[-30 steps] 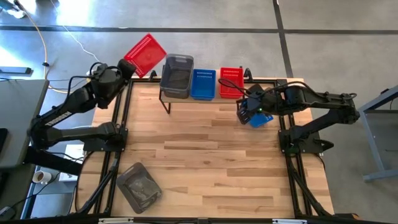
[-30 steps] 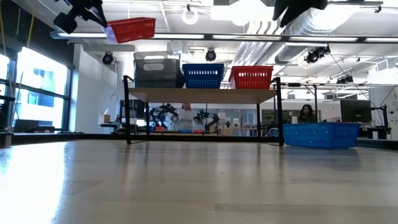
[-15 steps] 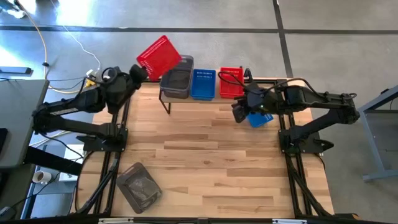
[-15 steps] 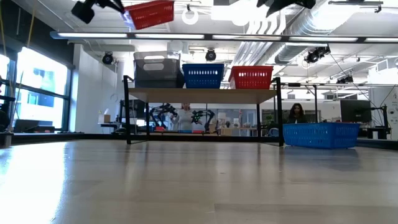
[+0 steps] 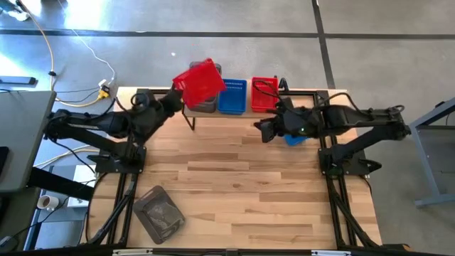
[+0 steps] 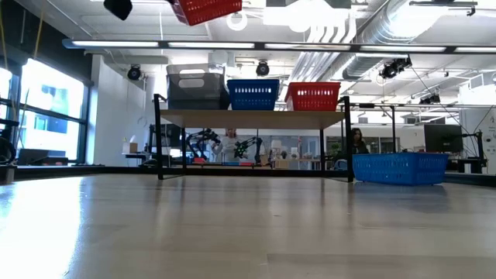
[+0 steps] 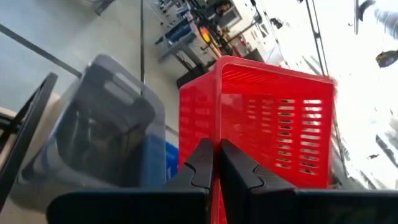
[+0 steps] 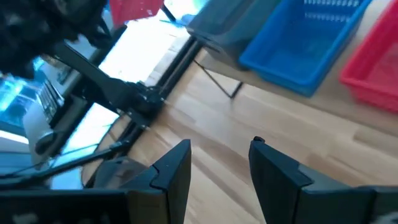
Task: Stack baskets on shelf by color
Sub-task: Stack the red bin on top of the red bin on the shelf
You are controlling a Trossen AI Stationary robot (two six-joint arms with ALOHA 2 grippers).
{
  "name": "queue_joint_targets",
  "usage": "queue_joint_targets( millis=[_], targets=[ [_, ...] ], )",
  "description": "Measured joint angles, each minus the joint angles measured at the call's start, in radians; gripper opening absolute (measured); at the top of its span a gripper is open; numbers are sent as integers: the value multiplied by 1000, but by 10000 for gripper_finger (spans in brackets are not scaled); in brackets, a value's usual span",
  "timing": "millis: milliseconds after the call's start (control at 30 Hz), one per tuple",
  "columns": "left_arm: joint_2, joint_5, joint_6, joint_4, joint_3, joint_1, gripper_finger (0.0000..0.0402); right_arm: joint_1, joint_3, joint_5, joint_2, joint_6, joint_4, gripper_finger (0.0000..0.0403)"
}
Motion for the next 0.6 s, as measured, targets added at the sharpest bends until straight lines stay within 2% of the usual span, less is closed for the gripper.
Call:
queue_joint_targets(
  millis=[200,333,600],
  targets=[
    [44,-124,-24,3,0,-132,0,104,0,76,68,97,44,145],
    [81,-219,-27,5,0,-212,0,168,0,176,124,150,86,145],
    [148,-314,-27,24,0,-290,0,221,0,364,213,195,204,145]
  ],
)
